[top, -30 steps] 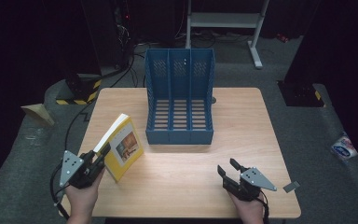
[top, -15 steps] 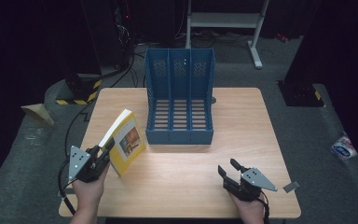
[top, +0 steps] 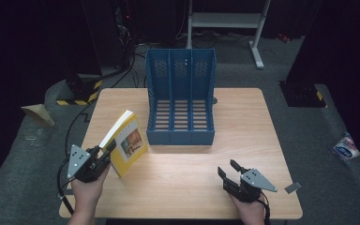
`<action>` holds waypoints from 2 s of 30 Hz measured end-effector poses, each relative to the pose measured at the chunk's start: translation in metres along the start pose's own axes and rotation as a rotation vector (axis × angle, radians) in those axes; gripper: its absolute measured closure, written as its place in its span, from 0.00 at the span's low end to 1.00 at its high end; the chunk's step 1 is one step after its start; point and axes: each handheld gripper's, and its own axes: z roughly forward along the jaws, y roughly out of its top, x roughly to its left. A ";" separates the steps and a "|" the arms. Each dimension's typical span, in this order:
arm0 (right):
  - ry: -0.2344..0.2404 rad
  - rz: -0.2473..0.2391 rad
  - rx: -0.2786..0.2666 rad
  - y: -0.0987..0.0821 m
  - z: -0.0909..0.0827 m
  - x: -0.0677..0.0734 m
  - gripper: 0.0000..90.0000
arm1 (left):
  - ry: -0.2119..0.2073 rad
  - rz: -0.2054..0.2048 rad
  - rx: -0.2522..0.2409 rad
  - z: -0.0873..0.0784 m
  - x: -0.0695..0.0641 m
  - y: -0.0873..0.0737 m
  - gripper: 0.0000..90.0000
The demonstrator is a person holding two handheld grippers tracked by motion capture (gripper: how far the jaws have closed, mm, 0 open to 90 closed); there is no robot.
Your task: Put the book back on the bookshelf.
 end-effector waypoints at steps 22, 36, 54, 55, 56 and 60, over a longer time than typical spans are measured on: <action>0.008 0.000 0.034 -0.003 0.004 -0.001 0.46 | -0.017 -0.010 0.041 0.000 0.002 0.001 0.84; 0.047 -0.085 0.073 -0.008 0.008 0.000 0.46 | 0.007 0.035 0.047 0.001 -0.006 0.004 0.85; 0.039 -0.092 0.043 -0.002 -0.003 -0.004 0.47 | -0.007 -0.002 0.014 -0.014 -0.016 0.037 0.85; 0.040 -0.089 0.043 -0.002 -0.003 -0.004 0.47 | -0.011 0.003 0.009 -0.017 -0.016 0.039 0.85; 0.038 -0.086 0.044 -0.002 -0.002 -0.004 0.47 | -0.019 0.010 0.003 -0.019 -0.017 0.042 0.85; 0.038 -0.077 0.054 -0.004 0.000 -0.006 0.47 | -0.041 0.019 -0.014 -0.024 -0.020 0.051 0.85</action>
